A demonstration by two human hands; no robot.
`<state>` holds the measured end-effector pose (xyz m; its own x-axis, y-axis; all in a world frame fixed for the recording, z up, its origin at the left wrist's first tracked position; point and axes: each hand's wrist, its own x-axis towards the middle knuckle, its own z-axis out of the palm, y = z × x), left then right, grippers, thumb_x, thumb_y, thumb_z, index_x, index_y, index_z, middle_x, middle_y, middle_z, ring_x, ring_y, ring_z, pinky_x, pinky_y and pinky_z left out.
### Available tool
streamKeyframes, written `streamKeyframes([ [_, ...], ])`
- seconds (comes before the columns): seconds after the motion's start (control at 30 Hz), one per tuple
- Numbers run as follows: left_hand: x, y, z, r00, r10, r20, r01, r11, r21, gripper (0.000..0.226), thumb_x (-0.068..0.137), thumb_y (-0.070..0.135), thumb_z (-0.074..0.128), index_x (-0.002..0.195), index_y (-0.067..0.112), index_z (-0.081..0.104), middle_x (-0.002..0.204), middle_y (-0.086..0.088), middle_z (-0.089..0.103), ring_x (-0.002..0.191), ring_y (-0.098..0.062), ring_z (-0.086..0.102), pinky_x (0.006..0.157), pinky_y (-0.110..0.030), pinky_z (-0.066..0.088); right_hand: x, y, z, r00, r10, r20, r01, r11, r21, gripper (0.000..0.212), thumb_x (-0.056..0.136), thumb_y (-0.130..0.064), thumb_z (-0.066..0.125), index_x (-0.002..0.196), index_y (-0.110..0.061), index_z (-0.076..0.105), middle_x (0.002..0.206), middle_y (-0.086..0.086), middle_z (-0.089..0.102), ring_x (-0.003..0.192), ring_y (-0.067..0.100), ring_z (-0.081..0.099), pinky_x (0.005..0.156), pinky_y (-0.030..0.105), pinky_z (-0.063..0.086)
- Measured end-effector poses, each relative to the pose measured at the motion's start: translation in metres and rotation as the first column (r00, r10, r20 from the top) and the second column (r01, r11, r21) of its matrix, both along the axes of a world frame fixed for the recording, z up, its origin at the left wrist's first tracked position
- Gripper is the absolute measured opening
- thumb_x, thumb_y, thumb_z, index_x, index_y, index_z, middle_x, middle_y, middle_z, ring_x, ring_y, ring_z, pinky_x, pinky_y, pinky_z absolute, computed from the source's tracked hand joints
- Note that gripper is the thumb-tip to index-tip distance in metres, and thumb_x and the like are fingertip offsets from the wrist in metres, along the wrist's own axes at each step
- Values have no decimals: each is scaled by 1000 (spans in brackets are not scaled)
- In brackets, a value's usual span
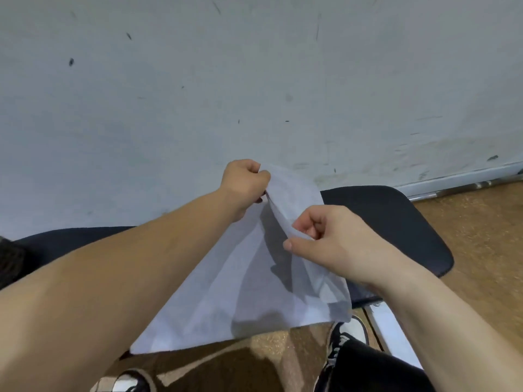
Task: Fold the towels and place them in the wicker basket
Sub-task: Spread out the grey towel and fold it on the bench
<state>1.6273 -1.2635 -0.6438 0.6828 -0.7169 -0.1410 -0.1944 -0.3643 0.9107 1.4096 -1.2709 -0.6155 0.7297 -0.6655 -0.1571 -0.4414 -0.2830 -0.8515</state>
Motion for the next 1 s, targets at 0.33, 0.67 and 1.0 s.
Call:
streamKeyframes([
  [0.33, 116, 148, -8, 978, 190, -88, -187, 982, 33, 12, 98, 17, 64, 106, 16, 73, 87, -10, 73, 72, -22, 70, 67, -36, 63, 131, 96, -10, 947, 320, -37, -319, 947, 40, 16, 88, -30, 74, 87, -16, 67, 60, -7, 55, 46, 3, 47, 46, 17, 38],
  [0.67, 150, 177, -53, 973, 228, -33, -226, 972, 60, 13, 96, 15, 61, 102, 17, 73, 80, -7, 69, 65, -17, 62, 52, -24, 50, 186, 138, -32, 918, 382, -103, -376, 924, 74, 15, 88, -18, 67, 84, -3, 67, 43, -13, 50, 39, 0, 47, 41, 14, 36],
  [1.0, 175, 223, -71, 972, 213, 99, -230, 949, 218, 34, 92, 21, 70, 125, 16, 63, 95, 1, 66, 90, -19, 67, 73, -30, 53, 210, 171, -44, 793, 551, -259, -506, 834, 221, 30, 90, -39, 72, 114, -21, 68, 86, 0, 67, 74, 14, 69, 60, 31, 55],
])
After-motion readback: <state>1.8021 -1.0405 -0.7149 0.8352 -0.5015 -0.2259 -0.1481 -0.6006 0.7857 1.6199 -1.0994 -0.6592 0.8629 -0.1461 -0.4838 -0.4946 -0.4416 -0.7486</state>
